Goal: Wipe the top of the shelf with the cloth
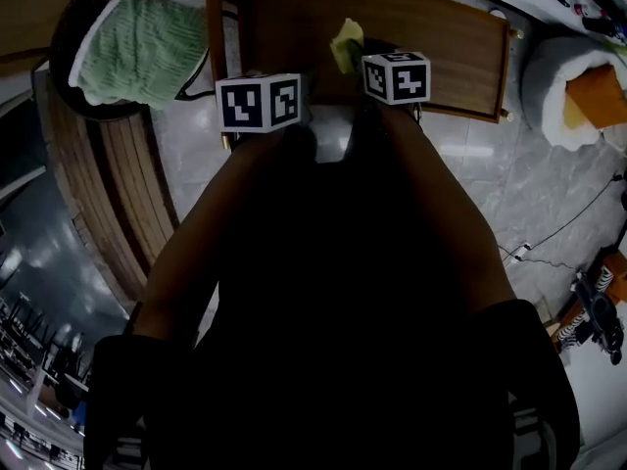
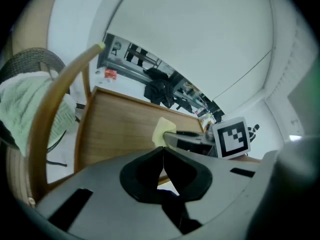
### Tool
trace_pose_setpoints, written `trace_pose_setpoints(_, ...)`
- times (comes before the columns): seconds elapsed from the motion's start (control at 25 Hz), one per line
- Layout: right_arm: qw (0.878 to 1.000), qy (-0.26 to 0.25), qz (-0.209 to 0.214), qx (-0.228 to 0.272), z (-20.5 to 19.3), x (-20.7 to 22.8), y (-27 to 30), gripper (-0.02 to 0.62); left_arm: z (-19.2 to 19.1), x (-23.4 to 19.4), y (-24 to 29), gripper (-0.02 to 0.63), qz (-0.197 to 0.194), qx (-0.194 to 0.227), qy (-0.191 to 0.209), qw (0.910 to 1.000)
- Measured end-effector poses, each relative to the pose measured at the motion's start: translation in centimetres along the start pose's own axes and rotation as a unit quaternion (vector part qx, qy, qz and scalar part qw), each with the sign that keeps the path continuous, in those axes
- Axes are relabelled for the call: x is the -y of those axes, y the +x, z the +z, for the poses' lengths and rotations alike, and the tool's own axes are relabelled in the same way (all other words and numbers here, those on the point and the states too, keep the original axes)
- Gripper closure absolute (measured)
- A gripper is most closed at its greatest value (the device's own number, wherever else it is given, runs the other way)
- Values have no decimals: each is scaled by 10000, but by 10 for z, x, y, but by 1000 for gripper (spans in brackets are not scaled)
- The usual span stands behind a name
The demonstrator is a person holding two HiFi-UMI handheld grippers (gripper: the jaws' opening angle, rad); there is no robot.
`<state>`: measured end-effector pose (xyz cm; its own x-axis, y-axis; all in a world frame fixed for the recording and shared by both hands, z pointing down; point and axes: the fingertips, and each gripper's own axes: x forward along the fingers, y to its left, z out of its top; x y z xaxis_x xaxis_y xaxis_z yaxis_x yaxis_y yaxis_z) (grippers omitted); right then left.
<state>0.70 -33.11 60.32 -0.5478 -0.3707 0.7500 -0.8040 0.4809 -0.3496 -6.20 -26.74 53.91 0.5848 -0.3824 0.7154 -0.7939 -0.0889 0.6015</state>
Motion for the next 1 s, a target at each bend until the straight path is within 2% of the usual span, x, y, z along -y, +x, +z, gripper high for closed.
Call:
trace_pose_setpoints(0.16,9984,-219,491,-163,-10,-77,50,548,8,-39,-44,594,291,351,-160,9988)
trace_pose_setpoints(0.36,9957,-456,692,-425,-29,-122,98,548,6,-76,-70,595,632,430,-242,9968)
trace_pose_setpoints(0.64,9939,-645,611,-653,-37,-136,124,548,-1,-93,-77,595,710,434,-314,9960)
trace_pose_setpoints(0.88,9775,-1575,1036,-949,-42,-144,124,548,-7,-89,-66,594,718,347,-395,9960)
trace_pose_setpoints(1.0,9805,-1354,939,-1072,-44,-126,114,548,-8,-79,-53,594,674,305,-423,9964)
